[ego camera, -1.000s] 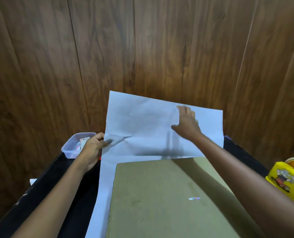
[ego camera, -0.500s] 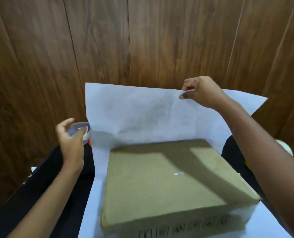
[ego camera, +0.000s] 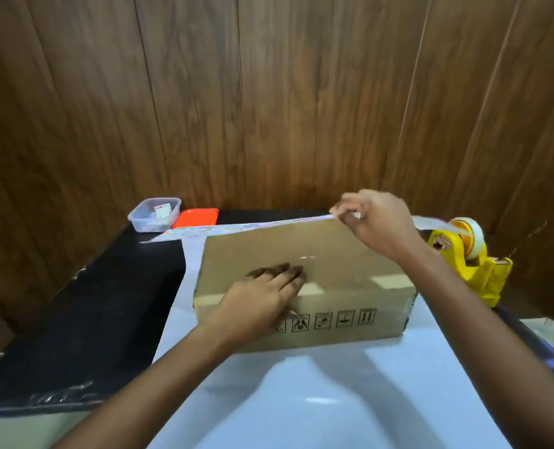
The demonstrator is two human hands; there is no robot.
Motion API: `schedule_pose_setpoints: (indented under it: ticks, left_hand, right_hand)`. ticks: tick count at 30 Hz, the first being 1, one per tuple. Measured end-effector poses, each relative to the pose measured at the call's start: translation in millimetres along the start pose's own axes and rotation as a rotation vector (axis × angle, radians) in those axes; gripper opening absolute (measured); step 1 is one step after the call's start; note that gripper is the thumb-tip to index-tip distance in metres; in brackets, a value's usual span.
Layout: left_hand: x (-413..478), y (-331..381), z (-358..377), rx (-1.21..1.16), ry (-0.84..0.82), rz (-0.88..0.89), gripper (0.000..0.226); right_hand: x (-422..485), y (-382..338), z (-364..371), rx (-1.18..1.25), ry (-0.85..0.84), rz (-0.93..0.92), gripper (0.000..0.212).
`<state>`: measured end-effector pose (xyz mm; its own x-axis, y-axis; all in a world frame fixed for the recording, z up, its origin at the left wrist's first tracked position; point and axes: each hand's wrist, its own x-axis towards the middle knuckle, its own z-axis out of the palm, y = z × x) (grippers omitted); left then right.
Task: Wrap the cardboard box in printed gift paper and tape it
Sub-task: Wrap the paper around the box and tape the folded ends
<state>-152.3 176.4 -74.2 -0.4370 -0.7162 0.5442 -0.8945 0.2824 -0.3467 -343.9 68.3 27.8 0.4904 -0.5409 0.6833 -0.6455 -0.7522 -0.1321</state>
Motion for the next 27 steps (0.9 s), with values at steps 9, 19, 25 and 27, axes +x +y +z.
schedule_pose_setpoints:
  ticks: [9, 19, 25, 27]
  left_hand:
    - [-20.9, 11.7, 13.9, 0.095, 0.270, -0.089, 0.040]
    - [3.1, 18.6, 2.9, -0.001, -0.007, -0.183, 0.098]
    - [3.8, 18.2, 5.0, -0.022, 0.041, -0.157, 0.073]
    - [3.1, 14.7, 6.6, -0.029, 0.041, -0.141, 0.070]
  right_hand:
    - [-70.1, 5.0, 46.1, 0.007, -0.037, -0.132, 0.018]
    - [-77.5, 5.1, 50.2, 0.005, 0.039, -0.188, 0.029]
    - [-78.6, 0.7, 43.3, -0.035, -0.063, -0.118, 0.027]
    - [-77.5, 5.8, 38.8, -0.126, -0.191, 0.018, 0.022]
